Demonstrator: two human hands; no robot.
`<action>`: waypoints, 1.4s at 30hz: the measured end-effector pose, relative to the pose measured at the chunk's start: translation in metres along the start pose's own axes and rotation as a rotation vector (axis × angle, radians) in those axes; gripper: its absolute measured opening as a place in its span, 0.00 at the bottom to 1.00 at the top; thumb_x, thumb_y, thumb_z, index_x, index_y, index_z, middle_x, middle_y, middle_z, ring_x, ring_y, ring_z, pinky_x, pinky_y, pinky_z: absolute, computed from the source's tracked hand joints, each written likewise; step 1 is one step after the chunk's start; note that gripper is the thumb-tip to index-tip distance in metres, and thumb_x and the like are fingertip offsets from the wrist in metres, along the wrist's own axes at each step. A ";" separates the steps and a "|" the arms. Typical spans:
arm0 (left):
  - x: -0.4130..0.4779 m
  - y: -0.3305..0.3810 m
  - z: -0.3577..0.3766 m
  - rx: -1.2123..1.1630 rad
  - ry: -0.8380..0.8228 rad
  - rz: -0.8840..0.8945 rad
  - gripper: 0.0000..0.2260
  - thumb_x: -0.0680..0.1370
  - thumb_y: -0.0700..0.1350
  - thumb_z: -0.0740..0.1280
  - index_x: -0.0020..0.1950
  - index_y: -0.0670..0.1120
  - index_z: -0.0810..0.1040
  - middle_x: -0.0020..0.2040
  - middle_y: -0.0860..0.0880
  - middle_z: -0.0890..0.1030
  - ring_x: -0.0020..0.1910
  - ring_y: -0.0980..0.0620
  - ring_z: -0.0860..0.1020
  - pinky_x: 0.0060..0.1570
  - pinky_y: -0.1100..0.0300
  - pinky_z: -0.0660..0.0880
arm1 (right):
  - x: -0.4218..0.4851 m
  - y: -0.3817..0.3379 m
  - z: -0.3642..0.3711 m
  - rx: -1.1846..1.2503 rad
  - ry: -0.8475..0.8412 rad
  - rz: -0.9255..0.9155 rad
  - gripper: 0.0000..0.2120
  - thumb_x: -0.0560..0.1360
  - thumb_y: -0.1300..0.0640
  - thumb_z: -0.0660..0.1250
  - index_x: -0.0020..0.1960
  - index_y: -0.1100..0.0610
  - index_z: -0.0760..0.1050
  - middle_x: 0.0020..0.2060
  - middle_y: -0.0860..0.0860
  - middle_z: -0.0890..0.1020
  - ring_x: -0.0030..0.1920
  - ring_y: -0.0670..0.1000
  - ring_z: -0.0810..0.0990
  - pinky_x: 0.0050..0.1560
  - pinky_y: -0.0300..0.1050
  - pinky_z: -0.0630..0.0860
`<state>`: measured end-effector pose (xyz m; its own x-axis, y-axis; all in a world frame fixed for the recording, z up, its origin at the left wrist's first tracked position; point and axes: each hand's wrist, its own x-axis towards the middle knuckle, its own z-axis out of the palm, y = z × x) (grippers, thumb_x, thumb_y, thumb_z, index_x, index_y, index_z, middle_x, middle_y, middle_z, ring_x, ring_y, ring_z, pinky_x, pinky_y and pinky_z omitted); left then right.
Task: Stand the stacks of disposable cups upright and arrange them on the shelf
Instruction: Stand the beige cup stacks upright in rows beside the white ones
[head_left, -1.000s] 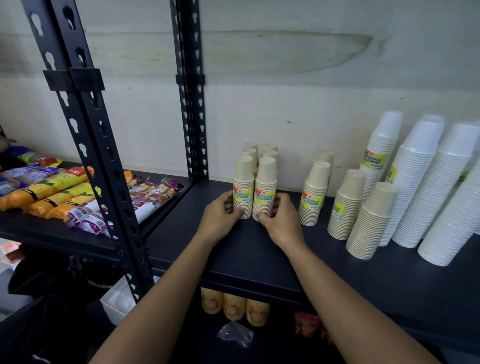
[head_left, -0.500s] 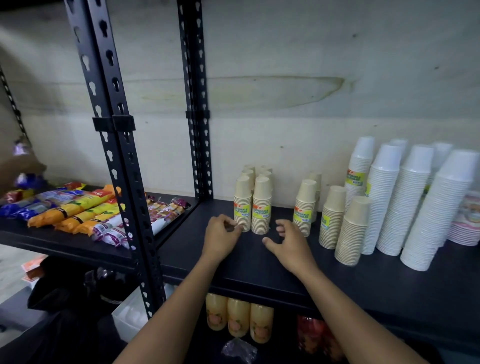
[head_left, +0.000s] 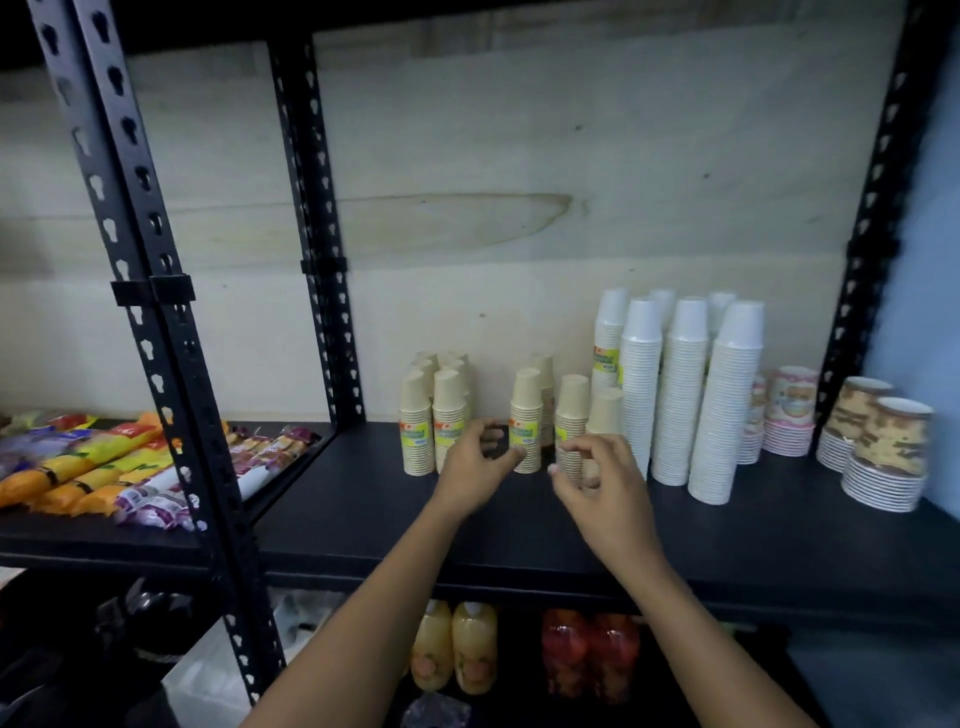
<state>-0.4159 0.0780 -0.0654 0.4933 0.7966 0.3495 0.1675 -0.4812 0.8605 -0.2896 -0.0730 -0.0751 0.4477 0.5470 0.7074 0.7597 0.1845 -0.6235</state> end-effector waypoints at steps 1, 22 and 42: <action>0.005 0.002 0.007 0.014 -0.011 -0.008 0.26 0.75 0.49 0.77 0.70 0.49 0.72 0.62 0.54 0.77 0.63 0.53 0.77 0.61 0.58 0.74 | -0.001 0.003 -0.010 0.016 0.046 0.003 0.13 0.74 0.53 0.76 0.57 0.50 0.79 0.54 0.45 0.75 0.53 0.45 0.78 0.49 0.39 0.78; 0.048 -0.036 0.054 0.069 0.107 -0.056 0.31 0.74 0.48 0.77 0.74 0.48 0.69 0.67 0.49 0.78 0.65 0.51 0.77 0.66 0.49 0.75 | 0.012 0.073 -0.005 -0.021 -0.085 0.380 0.34 0.71 0.50 0.77 0.73 0.53 0.67 0.65 0.49 0.75 0.63 0.49 0.76 0.65 0.52 0.76; 0.002 -0.020 0.005 0.044 0.236 0.082 0.21 0.73 0.45 0.77 0.64 0.56 0.75 0.58 0.55 0.81 0.56 0.59 0.80 0.56 0.59 0.79 | 0.007 0.024 0.023 0.102 -0.075 0.292 0.31 0.71 0.54 0.77 0.70 0.52 0.68 0.61 0.46 0.78 0.56 0.43 0.79 0.51 0.37 0.76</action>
<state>-0.4143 0.0879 -0.0839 0.2946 0.8154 0.4984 0.1747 -0.5587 0.8108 -0.2794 -0.0460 -0.0926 0.6006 0.6471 0.4696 0.5516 0.0899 -0.8293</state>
